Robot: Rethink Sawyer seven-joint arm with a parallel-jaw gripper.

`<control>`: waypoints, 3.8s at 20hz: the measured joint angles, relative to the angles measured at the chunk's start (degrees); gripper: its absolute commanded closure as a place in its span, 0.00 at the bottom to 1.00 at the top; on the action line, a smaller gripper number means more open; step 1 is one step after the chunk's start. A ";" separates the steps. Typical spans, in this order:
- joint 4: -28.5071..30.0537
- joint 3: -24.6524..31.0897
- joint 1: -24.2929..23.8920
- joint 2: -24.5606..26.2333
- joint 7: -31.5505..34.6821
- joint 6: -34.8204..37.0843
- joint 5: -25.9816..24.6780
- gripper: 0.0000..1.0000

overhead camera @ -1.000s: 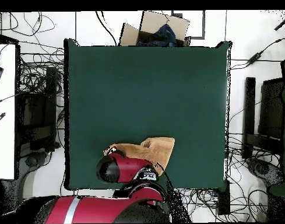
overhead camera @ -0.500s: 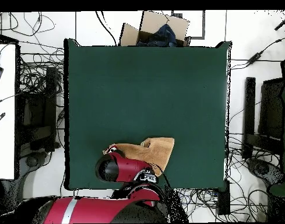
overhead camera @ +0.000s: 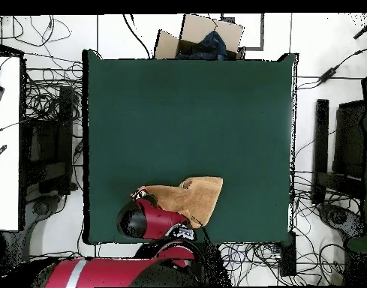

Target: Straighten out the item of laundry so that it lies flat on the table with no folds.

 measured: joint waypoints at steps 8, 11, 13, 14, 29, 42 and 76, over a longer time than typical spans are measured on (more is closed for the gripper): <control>4.05 2.13 1.09 -0.07 0.01 -5.30 0.66 1.00; 4.84 2.71 1.08 -0.07 0.01 -6.18 0.69 1.00; 6.02 3.40 1.21 -0.07 0.01 -6.99 0.71 1.00; 6.21 3.44 1.34 -0.07 0.01 -7.01 0.79 1.00; 3.33 1.69 3.98 0.97 0.01 -5.07 -7.37 1.00; -3.17 7.65 -6.27 0.70 0.02 2.09 -37.80 1.00; -2.89 26.23 -26.24 2.34 -4.71 8.88 -66.06 1.00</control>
